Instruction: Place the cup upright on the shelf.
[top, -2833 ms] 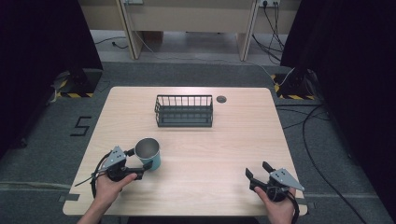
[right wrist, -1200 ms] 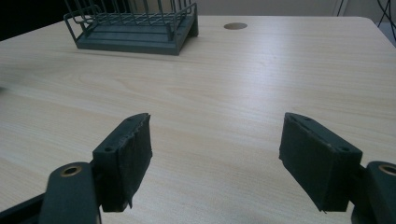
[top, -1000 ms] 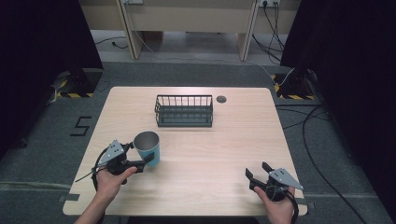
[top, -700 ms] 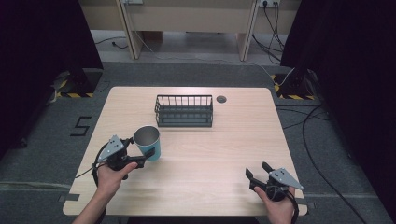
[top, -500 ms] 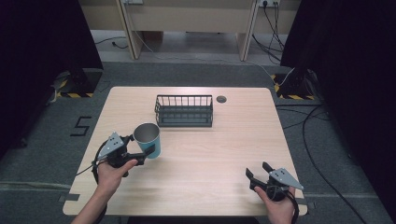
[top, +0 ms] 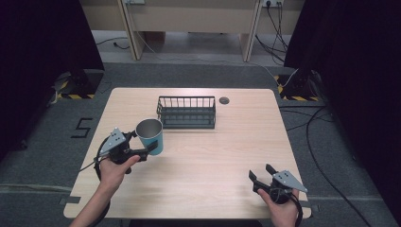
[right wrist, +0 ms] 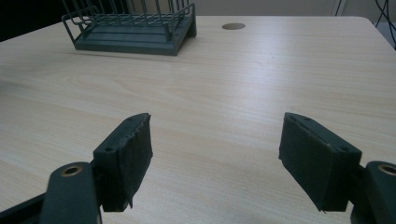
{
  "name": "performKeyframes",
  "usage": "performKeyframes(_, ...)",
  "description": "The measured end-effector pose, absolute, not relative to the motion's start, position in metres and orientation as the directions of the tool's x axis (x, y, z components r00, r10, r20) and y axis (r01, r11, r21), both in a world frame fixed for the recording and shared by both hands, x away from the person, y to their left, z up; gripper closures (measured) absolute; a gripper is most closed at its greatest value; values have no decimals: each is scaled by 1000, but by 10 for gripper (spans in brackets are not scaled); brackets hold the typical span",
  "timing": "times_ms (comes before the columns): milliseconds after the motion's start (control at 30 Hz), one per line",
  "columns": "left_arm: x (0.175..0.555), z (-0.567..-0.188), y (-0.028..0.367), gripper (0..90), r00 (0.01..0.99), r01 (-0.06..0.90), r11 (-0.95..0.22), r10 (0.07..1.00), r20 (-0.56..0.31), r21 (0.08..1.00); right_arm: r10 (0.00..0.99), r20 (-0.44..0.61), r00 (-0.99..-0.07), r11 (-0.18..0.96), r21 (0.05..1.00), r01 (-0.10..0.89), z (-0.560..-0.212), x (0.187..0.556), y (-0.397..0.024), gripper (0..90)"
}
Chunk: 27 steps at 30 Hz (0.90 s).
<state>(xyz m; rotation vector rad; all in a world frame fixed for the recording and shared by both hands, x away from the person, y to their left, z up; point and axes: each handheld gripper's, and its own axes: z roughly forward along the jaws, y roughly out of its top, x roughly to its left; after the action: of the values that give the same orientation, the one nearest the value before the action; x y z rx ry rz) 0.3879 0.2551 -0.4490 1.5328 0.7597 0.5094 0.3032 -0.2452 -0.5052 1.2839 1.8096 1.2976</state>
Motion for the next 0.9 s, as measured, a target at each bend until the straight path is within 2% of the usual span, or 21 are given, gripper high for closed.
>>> performKeyframes(900,415,-428,245,151,676,139,20,728,-110,990,922,87,-377,64,926,371,-505,303,-246,264)
